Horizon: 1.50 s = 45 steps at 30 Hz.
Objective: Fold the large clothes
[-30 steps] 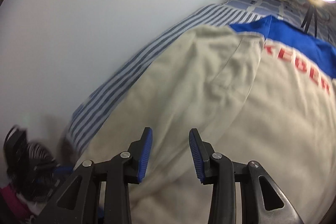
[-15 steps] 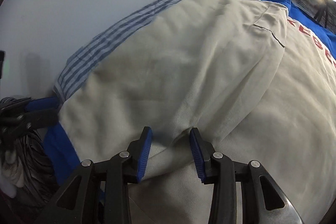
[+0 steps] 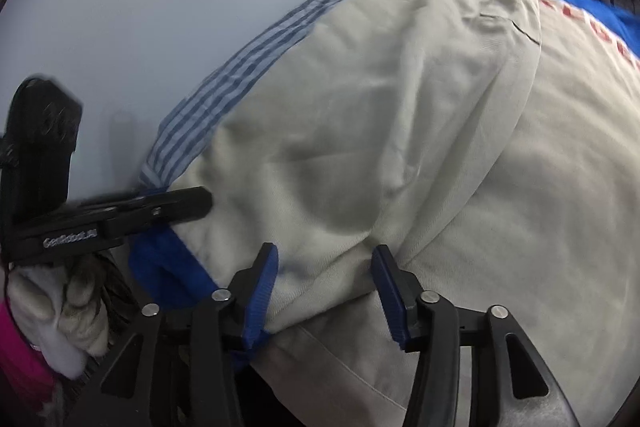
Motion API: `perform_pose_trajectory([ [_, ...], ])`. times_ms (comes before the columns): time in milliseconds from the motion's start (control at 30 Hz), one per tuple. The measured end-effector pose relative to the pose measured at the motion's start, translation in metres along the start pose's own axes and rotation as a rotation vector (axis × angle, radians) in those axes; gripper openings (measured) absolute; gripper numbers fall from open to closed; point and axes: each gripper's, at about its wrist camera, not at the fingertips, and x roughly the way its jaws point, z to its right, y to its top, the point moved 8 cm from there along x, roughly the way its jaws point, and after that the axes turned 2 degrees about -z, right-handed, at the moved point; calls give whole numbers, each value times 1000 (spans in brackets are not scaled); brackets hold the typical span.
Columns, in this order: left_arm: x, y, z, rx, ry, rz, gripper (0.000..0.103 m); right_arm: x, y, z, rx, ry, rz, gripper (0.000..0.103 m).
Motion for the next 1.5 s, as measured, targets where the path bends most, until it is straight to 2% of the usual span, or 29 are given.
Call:
perform_pose_trajectory([
  [67, -7, 3, 8, 26, -15, 34, 19, -6, 8, 0, -11, -5, 13, 66],
  [133, -9, 2, 14, 55, -17, 53, 19, -13, 17, -3, -25, -4, 29, 70],
  [267, -9, 1, 25, 80, -29, 73, 18, -31, 52, 3, 32, 38, 67, 72],
  [367, -7, 2, 33, 113, -10, 83, 18, -34, 83, 11, 64, 12, 83, 77],
  [567, -3, 3, 44, 164, -3, 98, 17, -5, 142, 4, 91, -37, 19, 77],
  [733, 1, 4, 51, 192, 10, 101, 17, 42, 176, -5, 68, -162, -62, 75],
  [800, 5, 4, 53, 201, 19, 100, 17, 59, 180, -9, 53, -203, -97, 71],
  [900, 9, 5, 55, 201, 22, 101, 17, 87, 181, -8, 17, -279, -162, 58],
  [967, 9, 4, 53, 203, 29, 105, 17, 97, 180, -2, 6, -348, -185, 36],
  [1033, 10, 6, 51, 194, 35, 110, 17, 96, 180, 0, 5, -350, -166, 28],
  [1067, 9, 5, 50, 186, 36, 114, 18, 94, 180, 2, 13, -348, -157, 18],
  [1100, 9, 6, 49, 178, 54, 128, 20, 93, 181, 5, 22, -336, -155, 14],
  [1133, 8, 6, 47, 173, 73, 138, 23, 92, 182, 8, 35, -317, -151, 9],
  [1167, 8, 6, 43, 171, 87, 141, 31, 91, 183, 12, 49, -295, -145, 6],
  [1200, 10, 6, 41, 169, 107, 139, 45, 91, 185, 15, 62, -277, -139, 5],
  [1233, 13, 5, 38, 163, 124, 129, 53, 89, 185, 18, 77, -252, -128, 4],
  [1267, 16, 5, 35, 159, 129, 119, 57, 86, 184, 20, 93, -229, -117, 4],
  [1333, 30, -1, 31, 155, 140, 57, 56, 82, 184, 25, 116, -196, -97, 3],
  [1400, 40, -7, 30, 166, 155, 17, 27, 75, 182, 28, 140, -151, -63, 3],
  [1500, 36, -9, 41, 200, 141, 39, 19, 57, 178, 38, 169, -79, -9, 3],
])
